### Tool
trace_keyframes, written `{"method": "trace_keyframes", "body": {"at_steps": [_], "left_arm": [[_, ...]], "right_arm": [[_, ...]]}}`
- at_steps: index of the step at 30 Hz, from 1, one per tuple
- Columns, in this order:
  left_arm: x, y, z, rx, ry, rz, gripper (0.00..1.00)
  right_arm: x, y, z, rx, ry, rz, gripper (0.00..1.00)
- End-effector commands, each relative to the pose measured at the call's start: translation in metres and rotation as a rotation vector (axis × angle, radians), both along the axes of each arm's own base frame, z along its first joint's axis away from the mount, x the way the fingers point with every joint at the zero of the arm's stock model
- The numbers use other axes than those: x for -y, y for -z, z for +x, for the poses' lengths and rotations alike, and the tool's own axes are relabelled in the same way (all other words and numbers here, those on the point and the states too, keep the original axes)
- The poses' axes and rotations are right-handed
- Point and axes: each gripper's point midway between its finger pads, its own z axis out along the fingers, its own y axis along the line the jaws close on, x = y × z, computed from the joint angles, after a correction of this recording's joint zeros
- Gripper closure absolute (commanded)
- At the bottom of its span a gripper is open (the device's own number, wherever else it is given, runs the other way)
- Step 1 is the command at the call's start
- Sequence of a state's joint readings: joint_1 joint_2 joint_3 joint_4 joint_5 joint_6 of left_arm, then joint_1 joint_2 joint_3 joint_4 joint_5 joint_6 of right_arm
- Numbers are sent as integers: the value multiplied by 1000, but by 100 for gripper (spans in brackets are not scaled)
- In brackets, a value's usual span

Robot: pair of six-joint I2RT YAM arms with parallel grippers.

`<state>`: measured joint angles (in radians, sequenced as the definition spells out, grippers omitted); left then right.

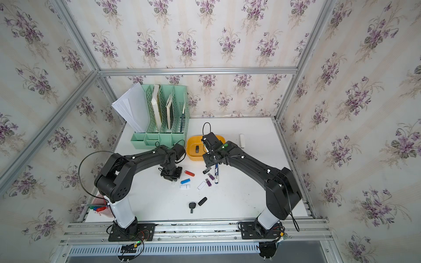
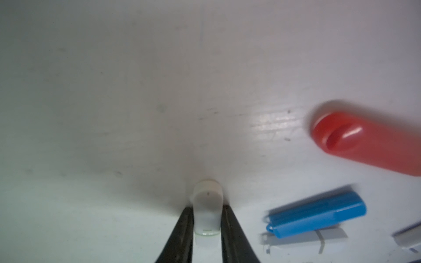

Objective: Put the usb flash drive into the storage box
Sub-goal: Place the USB flash in the storage box.

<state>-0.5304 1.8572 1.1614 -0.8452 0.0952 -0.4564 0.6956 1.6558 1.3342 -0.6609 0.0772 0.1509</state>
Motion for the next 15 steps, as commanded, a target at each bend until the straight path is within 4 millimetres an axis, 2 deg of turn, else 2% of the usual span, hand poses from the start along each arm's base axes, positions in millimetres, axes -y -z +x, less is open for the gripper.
{"method": "trace_keyframes", "body": {"at_steps": [1,8,15], "left_arm": [[-1,6,-1,-8,-10,7,76],[1,6,-2,-11,-14,-3,77],[4,5,1,-12,-14,-14,78]], "right_arm": [[-4,4,31,12,-21,23,84],[-8,24,81,1,-4,23,85],[-13,57,111,-12,6,-7,85]]}}
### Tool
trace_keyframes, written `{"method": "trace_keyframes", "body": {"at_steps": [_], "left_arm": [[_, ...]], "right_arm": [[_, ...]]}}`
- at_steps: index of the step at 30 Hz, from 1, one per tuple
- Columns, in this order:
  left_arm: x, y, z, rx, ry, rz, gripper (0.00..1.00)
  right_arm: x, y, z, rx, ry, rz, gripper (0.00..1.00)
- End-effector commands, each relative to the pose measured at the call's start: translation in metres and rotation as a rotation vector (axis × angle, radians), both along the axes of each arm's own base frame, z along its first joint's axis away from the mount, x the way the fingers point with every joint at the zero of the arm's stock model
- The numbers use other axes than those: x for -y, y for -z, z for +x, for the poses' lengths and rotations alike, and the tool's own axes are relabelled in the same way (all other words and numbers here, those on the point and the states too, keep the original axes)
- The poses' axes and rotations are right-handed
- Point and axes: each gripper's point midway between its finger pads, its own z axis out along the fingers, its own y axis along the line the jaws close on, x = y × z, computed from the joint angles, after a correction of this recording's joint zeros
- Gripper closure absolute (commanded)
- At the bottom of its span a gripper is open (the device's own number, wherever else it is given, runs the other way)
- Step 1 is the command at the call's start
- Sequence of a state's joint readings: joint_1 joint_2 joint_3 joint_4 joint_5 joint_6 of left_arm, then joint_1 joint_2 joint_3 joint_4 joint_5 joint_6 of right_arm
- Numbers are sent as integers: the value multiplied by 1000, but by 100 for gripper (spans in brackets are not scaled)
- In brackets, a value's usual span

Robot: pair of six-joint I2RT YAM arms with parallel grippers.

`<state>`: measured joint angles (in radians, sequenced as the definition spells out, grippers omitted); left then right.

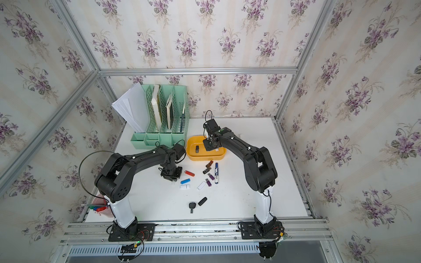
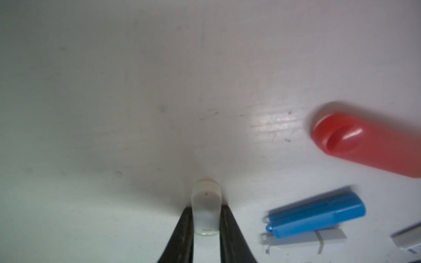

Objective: Put the usb flash drive into the storage box
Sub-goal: Place the USB flash in the storage box.

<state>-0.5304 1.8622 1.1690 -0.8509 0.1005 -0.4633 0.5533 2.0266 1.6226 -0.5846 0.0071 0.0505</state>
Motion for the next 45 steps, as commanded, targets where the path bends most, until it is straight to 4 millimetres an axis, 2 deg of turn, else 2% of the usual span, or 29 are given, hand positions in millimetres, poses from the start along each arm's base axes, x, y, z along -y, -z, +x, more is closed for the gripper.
{"method": "trace_keyframes", "body": {"at_steps": [1,2,3,11,18,25,26,30,34,39,45], "left_arm": [[3,5,1,-7,-4,-13,77],[3,4,1,-6,-3,-11,77],[3,4,1,-5,-3,-10,77],[4,1,3,-3,-6,-11,78],[3,-3,3,0,-4,-8,78],[3,-7,6,8,-3,-4,78],[3,-8,5,8,0,-2,78],[3,-16,9,19,1,1,78],[3,-29,13,40,8,3,78],[7,-54,21,77,20,-14,78],[20,-91,42,137,40,-54,78]], "right_arm": [[-5,15,11,2,-16,-15,85],[10,20,22,-2,19,-20,85],[11,26,25,-6,23,-26,85],[15,61,34,-31,40,-67,85],[16,72,34,-47,34,-83,84],[16,80,32,-67,32,-94,62],[16,80,32,-68,32,-95,61],[15,71,34,-51,34,-81,56],[11,51,36,-17,35,-42,54],[11,16,37,40,47,-12,53],[26,-26,36,113,90,-29,53]]}}
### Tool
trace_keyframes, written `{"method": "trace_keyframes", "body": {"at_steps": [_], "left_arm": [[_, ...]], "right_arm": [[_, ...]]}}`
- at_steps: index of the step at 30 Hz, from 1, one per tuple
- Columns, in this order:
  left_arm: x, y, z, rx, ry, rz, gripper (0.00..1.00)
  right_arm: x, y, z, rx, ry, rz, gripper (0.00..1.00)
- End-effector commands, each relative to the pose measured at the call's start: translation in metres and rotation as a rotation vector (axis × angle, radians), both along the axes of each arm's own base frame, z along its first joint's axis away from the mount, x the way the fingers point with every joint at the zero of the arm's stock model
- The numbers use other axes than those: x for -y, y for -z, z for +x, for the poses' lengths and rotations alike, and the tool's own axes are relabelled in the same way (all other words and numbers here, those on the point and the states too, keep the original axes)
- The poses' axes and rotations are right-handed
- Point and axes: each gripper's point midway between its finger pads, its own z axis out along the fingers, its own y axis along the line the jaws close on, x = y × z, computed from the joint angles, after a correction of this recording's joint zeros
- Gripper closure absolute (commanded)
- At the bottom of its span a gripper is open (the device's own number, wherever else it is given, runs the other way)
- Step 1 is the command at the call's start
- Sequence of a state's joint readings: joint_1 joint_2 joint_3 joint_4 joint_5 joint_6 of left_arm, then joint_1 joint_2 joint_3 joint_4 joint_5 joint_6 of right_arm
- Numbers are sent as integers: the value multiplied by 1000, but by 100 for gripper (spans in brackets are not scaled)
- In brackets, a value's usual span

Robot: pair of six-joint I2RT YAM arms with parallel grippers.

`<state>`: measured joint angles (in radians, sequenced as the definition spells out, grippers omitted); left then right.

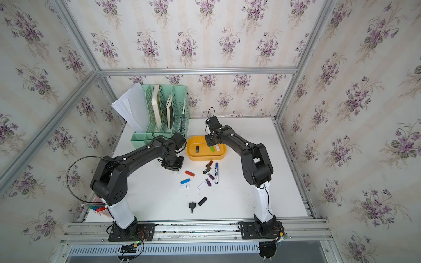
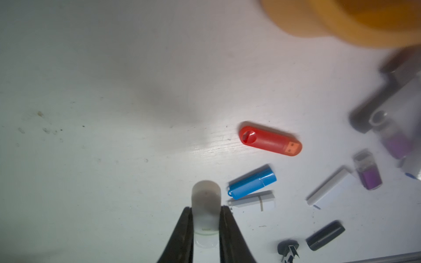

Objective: Put the usb flash drive into the storage box
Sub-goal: Place the USB flash in the storage box.

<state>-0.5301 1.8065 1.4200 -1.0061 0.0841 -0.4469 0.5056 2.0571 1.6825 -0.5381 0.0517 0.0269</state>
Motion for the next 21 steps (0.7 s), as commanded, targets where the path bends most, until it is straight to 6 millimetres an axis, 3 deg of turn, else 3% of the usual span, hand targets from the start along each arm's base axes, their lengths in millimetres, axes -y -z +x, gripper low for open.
{"method": "trace_keyframes", "body": {"at_steps": [1,6,11,21], "left_arm": [[2,-18,5,9,28,4,78],[13,-35,27,45,48,-3,78],[23,-43,43,65,57,-17,78],[28,-40,49,64,58,-29,78]], "right_arm": [[15,-18,-1,31,52,-21,53],[39,-23,-3,22,105,-49,47],[57,-15,-3,6,131,-85,31],[74,15,-20,-75,161,-132,16]]}}
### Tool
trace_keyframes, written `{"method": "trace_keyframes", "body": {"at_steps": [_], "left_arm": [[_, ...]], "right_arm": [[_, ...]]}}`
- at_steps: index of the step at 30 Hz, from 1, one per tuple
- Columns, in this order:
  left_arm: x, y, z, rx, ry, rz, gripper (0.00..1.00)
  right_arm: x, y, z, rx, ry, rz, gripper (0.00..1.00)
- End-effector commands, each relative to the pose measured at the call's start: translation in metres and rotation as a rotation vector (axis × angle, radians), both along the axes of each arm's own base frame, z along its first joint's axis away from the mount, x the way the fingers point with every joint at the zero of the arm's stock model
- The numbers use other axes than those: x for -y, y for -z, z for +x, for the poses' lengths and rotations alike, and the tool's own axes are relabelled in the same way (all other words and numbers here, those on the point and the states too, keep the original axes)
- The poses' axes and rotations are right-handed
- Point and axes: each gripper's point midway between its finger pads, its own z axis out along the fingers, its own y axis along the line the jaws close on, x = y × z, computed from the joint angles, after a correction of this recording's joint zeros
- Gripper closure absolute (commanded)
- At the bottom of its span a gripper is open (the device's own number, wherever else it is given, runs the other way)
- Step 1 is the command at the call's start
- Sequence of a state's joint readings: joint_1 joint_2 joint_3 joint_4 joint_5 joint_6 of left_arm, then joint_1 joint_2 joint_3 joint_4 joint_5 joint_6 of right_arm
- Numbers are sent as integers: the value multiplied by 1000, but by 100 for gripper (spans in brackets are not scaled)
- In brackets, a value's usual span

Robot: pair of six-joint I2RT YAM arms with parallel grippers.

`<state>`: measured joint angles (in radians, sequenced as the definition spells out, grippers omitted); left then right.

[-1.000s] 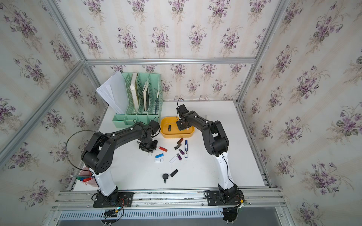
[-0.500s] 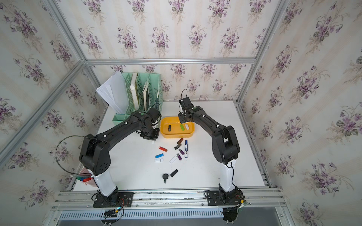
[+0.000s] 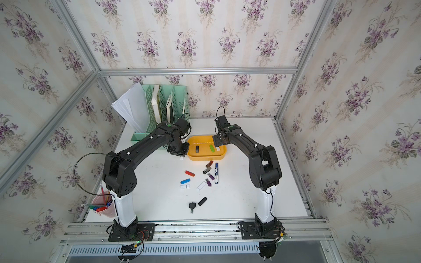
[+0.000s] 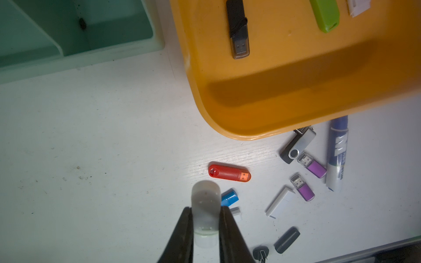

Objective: Put the usb flash drive into the storage box
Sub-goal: Place the USB flash in the storage box.

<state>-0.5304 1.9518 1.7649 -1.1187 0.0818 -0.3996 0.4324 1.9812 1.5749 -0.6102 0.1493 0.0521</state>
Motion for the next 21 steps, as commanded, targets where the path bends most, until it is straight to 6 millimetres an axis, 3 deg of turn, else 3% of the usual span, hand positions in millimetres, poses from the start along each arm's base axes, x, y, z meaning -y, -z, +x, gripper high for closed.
{"method": "trace_keyframes", "body": {"at_steps": [1,7,21], "left_arm": [[-1,2,-3,-16,11,6,78],[1,9,-3,-27,12,3,78],[12,15,5,-29,10,-36,78]], "right_arm": [[9,9,-9,-30,24,-23,15],[13,26,-27,-82,31,-17,13],[12,34,-85,-172,26,57,15]]}}
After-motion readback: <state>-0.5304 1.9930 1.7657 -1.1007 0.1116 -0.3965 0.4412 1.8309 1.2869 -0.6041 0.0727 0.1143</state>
